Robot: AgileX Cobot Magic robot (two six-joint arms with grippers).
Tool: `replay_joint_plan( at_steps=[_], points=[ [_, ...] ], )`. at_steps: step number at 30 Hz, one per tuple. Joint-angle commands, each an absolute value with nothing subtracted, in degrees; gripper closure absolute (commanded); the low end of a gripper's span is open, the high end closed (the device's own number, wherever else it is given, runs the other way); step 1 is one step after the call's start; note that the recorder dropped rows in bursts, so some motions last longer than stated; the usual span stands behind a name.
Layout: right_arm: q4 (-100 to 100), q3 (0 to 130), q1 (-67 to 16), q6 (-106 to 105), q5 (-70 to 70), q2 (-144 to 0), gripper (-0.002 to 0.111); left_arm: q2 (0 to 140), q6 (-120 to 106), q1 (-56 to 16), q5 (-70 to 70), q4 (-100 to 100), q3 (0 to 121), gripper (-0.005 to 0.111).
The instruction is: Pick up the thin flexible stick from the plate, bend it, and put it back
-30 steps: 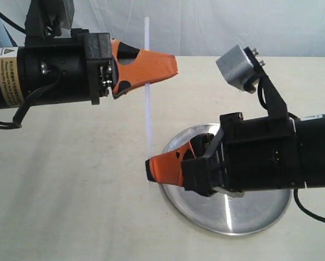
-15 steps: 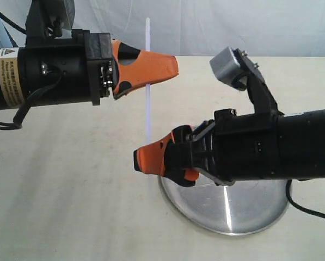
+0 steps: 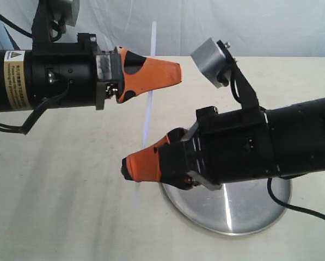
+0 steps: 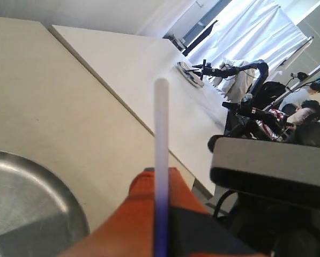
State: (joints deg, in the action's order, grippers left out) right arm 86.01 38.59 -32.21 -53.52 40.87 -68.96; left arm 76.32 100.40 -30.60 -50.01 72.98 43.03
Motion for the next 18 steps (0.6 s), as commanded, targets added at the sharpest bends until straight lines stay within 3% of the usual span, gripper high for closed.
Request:
replay_joint_plan(
  at_steps=[1, 10, 15, 18],
  points=[
    [86.9, 39.8, -32.0, -54.7, 38.2, -64.3, 0.109, 76.4, 100.1, -31.1, -49.5, 81.8, 42.8, 0.107],
    [72.6, 39.8, -32.0, -42.1, 29.5, -53.7, 0.109, 76.4, 100.4, -37.7, -55.0, 76.5, 42.8, 0.107],
    [50.5, 39.7, -32.0, -22.0, 35.6, -53.6, 0.109, 76.4, 100.0, -41.3, -57.1, 68.7, 44.5, 0.107],
    [51.2, 39.7, -32.0, -21.9, 37.6, -54.6, 0.109, 76.4, 100.0, -41.3, -60.0, 67.7, 47.1, 0.107]
  ],
)
